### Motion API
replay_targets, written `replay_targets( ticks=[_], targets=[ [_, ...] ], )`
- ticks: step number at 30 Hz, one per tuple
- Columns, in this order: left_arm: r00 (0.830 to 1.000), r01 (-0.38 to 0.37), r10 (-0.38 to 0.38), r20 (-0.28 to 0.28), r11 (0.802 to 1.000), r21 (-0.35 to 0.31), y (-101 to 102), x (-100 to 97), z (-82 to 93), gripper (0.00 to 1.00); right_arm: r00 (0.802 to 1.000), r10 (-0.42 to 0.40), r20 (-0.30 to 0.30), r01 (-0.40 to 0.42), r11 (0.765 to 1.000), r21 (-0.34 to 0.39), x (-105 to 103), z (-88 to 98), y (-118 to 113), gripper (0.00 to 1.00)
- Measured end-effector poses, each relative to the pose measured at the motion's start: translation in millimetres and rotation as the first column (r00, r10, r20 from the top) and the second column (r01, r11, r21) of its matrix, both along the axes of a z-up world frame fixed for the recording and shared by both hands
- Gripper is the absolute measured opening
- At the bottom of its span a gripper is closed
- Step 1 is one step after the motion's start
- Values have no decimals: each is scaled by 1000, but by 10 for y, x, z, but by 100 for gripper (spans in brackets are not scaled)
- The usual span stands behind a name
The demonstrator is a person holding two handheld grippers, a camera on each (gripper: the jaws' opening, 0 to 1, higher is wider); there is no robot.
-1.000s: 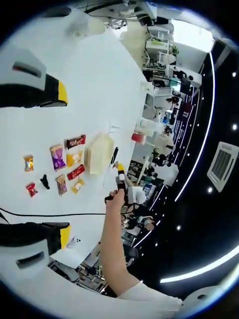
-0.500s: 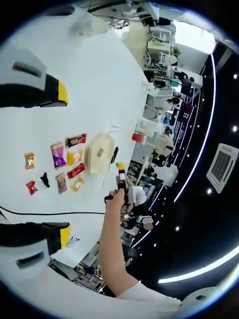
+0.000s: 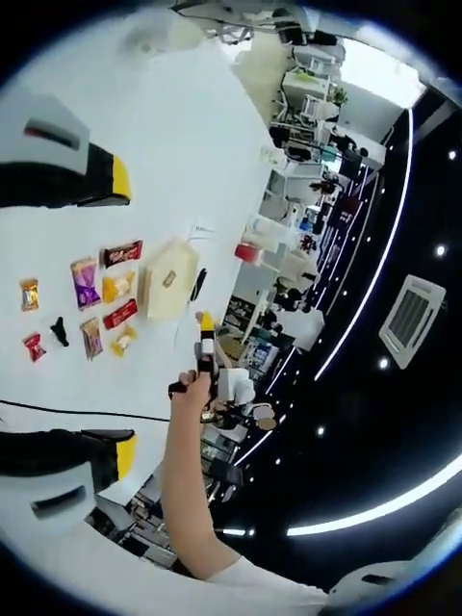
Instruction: Place the target food into the container with the food tongs after gripping and lifting it, then release it inside without dropping or visibly crushing the food.
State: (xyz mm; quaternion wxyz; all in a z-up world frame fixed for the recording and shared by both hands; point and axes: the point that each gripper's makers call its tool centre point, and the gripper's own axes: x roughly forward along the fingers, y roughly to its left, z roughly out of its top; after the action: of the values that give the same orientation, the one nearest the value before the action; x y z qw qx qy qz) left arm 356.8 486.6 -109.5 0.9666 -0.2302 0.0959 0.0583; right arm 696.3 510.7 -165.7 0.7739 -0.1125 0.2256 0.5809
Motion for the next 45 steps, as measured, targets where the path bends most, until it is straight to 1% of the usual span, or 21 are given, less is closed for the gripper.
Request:
replay_targets(
  ticks=[3,5,7,10,12,13,15,16,17,19,22,27,29,32,35,38,40,41,42,44,45],
  targets=[
    [1000,28,-28,13,1000,2,-30,87,26,97,999,-14,-30,14,999,29,-18,88,-103,23],
    [998,49,-49,26,999,4,-59,136,60,97,1000,-13,-29,13,999,32,-56,172,-180,23],
    [997,72,-73,36,997,6,-87,197,87,97,999,-12,-31,14,999,43,-75,184,-214,23],
    [994,102,-103,47,995,9,-98,288,114,97,999,-16,-28,18,998,68,-136,344,-303,23],
    [992,116,-117,53,993,9,-100,335,123,97,1000,-19,-19,20,997,79,-161,385,-333,23],
    [991,124,-124,53,992,9,-102,361,131,97,1000,-14,-20,16,996,83,-214,410,-359,23],
    [983,174,-175,57,985,14,-189,445,209,97,1000,-11,-9,11,996,86,-321,407,-364,23],
    [975,213,-214,66,977,28,-261,476,249,97,1000,-10,-7,10,996,89,-351,405,-381,23],
    [964,259,-261,52,965,47,-342,510,254,97,1000,-7,-5,7,996,92,-402,397,-403,23],
    [947,317,-321,33,945,84,-443,571,253,97,1000,-5,0,5,996,90,-499,386,-427,23],
    [932,359,-362,13,928,105,-503,647,232,98,1000,-2,2,2,996,86,-575,376,-475,23],
    [932,355,-359,44,932,79,-473,709,276,98,1000,-6,-8,7,994,105,-680,424,-525,23],
    [933,352,-356,56,934,68,-476,721,294,98,1000,-3,-6,4,994,105,-771,453,-532,23],
    [928,358,-359,101,933,25,-542,735,365,97,1000,5,-7,-4,994,112,-853,485,-553,23],
    [918,385,-385,93,923,23,-659,719,337,97,1000,8,-12,-7,992,124,-930,531,-563,23],
    [916,393,-394,82,919,28,-712,708,298,97,1000,11,-6,-10,990,140,-1006,605,-566,23],
    [916,392,-392,84,920,25,-726,704,301,98,1000,17,-1,-17,989,147,-1047,636,-563,23],
    [917,387,-388,90,922,34,-738,699,302,98,999,30,35,-35,987,155,-1084,689,-568,23],
    [922,375,-378,83,926,46,-719,700,285,98,998,29,50,-37,988,152,-1109,698,-591,23],
    [927,363,-366,77,931,48,-699,696,268,99,998,27,56,-35,988,152,-1135,697,-614,23],
    [933,347,-349,86,937,41,-679,684,285,99,999,21,43,-27,987,161,-1169,688,-647,23]
  ],
)
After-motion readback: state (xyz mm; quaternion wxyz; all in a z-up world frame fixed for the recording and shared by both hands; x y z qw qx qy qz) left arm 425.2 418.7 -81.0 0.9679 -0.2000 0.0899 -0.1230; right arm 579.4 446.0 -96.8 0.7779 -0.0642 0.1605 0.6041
